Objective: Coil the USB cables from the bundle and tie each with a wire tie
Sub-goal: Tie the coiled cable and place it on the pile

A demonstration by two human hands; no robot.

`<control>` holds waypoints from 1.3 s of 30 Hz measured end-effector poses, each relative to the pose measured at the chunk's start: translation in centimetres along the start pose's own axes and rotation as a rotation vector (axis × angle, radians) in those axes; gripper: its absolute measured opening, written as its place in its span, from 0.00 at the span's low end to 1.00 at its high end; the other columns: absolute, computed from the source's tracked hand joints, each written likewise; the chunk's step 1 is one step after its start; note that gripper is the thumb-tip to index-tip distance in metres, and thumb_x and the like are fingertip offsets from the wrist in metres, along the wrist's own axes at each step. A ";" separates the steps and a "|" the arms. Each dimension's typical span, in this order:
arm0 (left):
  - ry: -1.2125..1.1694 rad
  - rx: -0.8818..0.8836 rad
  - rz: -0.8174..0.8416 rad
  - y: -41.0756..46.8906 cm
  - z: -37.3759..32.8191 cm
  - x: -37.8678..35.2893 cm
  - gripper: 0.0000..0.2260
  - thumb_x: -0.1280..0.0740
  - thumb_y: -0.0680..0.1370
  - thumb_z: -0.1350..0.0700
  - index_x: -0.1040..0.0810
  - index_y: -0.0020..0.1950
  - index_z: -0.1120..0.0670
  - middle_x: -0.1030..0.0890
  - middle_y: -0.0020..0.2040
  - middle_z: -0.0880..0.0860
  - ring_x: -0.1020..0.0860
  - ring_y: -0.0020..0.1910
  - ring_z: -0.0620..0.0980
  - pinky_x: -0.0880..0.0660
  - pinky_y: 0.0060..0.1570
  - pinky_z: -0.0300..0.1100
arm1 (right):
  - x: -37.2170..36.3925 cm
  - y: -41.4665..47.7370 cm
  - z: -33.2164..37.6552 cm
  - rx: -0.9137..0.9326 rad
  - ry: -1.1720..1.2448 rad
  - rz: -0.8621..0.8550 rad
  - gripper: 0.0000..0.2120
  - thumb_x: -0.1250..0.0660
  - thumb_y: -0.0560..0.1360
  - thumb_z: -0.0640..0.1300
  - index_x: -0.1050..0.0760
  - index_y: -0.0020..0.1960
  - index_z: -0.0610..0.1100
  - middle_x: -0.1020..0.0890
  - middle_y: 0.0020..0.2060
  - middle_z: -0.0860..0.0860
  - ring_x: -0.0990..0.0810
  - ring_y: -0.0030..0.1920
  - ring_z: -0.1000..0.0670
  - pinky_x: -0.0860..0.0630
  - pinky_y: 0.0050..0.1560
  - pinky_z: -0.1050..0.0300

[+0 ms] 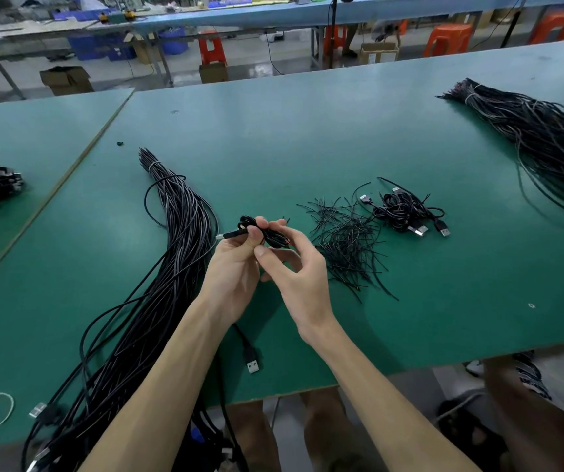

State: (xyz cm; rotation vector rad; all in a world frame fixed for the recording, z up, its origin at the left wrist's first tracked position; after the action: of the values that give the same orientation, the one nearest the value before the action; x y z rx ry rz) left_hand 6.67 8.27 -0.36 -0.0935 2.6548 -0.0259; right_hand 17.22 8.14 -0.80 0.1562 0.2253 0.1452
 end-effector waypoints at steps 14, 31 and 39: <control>0.086 -0.050 -0.055 -0.5 -0.5 -0.4 0.06 0.32 0.77 0.54 0.14 0.44 0.50 0.15 0.54 0.56 0.19 0.49 0.54 0.26 0.32 0.38 | 0.4 0.2 -0.9 -0.137 0.283 -0.009 0.14 0.24 0.77 0.43 0.18 0.61 0.42 0.13 0.54 0.49 0.14 0.54 0.50 0.19 0.43 0.60; 0.029 0.026 0.021 -0.3 0.3 -0.5 0.08 0.33 0.78 0.49 0.16 0.48 0.49 0.16 0.55 0.55 0.23 0.55 0.57 0.29 0.35 0.42 | 1.1 0.4 -1.8 -0.152 0.175 -0.019 0.11 0.22 0.74 0.38 0.18 0.54 0.38 0.13 0.42 0.45 0.16 0.41 0.51 0.21 0.41 0.59; 0.018 0.042 0.071 -0.2 0.6 -0.8 0.10 0.34 0.80 0.48 0.14 0.45 0.48 0.15 0.55 0.53 0.27 0.57 0.59 0.28 0.36 0.41 | 1.2 0.4 -1.9 -0.176 0.220 0.000 0.05 0.24 0.74 0.35 0.18 0.49 0.37 0.16 0.36 0.48 0.20 0.37 0.53 0.25 0.38 0.61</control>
State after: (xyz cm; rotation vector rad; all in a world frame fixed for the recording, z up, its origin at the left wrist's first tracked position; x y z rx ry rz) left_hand 7.72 8.17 -0.54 0.0155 2.6725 -0.0599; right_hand 17.87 8.96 -2.85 -0.0357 0.4303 0.1815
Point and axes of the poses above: each hand's wrist, its own y-axis towards the middle knuckle, its own x-axis out of the back of the hand, z = x × y, the point moved 9 cm from there along y, towards the middle knuckle
